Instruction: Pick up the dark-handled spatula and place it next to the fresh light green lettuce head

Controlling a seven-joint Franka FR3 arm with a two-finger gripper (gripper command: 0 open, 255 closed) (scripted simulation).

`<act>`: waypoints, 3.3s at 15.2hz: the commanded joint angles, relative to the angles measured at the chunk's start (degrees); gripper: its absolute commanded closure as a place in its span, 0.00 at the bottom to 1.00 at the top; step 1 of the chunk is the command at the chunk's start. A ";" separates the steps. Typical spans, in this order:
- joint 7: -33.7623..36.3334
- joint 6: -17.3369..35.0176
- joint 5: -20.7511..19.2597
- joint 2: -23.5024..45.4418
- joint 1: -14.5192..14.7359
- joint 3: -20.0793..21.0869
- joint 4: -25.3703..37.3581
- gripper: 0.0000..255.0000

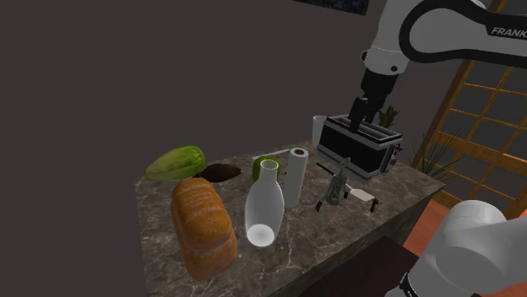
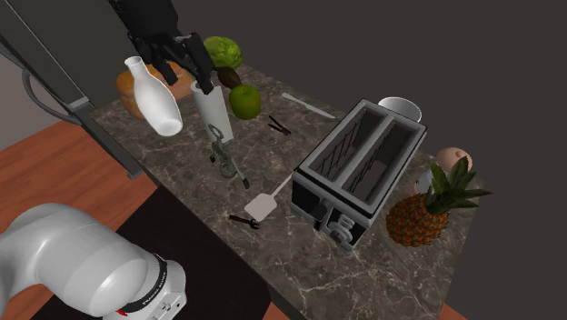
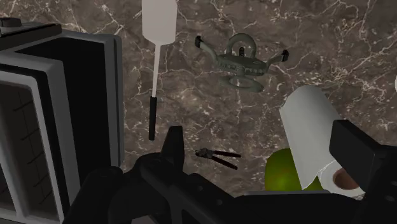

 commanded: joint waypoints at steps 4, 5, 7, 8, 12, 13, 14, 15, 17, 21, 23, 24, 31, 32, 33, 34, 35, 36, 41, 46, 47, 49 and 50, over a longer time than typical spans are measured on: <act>-0.66 4.89 -0.75 0.90 -1.04 -2.49 -4.02 0.00; -0.88 6.54 -1.00 1.34 -1.39 -3.33 -5.24 0.00; -1.34 9.90 -1.50 2.46 -2.12 -5.03 -7.51 0.00; -1.57 11.61 -1.74 3.13 -2.48 -5.89 -8.55 0.00; -2.62 18.58 -2.58 6.64 -3.94 -9.36 -12.12 0.00; -2.91 20.36 -2.75 7.72 -4.28 -10.25 -12.85 0.00; -3.21 22.16 -2.89 8.88 -4.61 -11.14 -13.51 0.00; -3.53 23.96 -3.00 10.13 -4.93 -12.03 -14.11 0.00; -4.24 27.60 -3.11 12.87 -5.49 -13.84 -15.10 0.00; -6.02 34.92 -2.68 19.30 -6.27 -17.54 -16.24 0.00; -7.19 38.54 -1.98 22.96 -6.43 -19.44 -16.39 0.00; -7.88 40.33 -1.46 24.90 -6.45 -20.39 -16.35 0.00; -9.66 47.30 0.29 30.77 -6.09 -22.32 -17.73 0.00; -9.83 48.22 0.50 31.44 -5.99 -22.45 -18.00 0.00; -10.13 49.66 0.87 32.53 -5.83 -22.67 -18.39 0.00; -10.13 49.66 0.87 32.53 -5.84 -22.66 -18.39 0.00; -10.13 49.67 0.87 32.52 -5.85 -22.65 -18.40 0.00; -10.13 49.66 0.87 32.53 -5.85 -22.65 -18.40 0.00; -10.14 49.66 0.89 32.53 -5.88 -22.62 -18.39 0.00; -10.08 49.58 0.86 32.44 -5.87 -22.58 -18.40 1.00; -10.08 49.54 0.86 32.44 -5.88 -22.59 -18.36 1.00; -10.04 49.39 0.82 32.34 -5.89 -22.56 -18.31 1.00; -10.02 49.37 0.80 32.30 -5.89 -22.55 -18.33 1.00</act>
